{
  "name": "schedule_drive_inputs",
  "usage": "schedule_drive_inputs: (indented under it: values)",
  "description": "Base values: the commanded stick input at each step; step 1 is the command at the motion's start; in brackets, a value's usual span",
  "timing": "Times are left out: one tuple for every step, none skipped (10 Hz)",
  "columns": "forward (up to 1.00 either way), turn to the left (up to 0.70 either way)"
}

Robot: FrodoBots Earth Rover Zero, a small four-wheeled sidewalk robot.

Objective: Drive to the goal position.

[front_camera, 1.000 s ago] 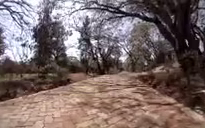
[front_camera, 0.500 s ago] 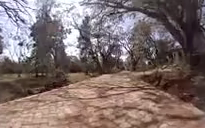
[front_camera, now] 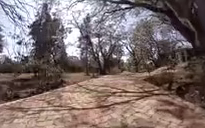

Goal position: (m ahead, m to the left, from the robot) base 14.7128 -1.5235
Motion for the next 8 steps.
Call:
schedule_drive_inputs:
  values:
    - [1.0, 0.0]
    - [1.0, 0.0]
    - [1.0, 0.0]
    - [1.0, 0.0]
    - [1.0, 0.0]
    - [1.0, 0.0]
    - [1.0, 0.0]
    - [1.0, 0.0]
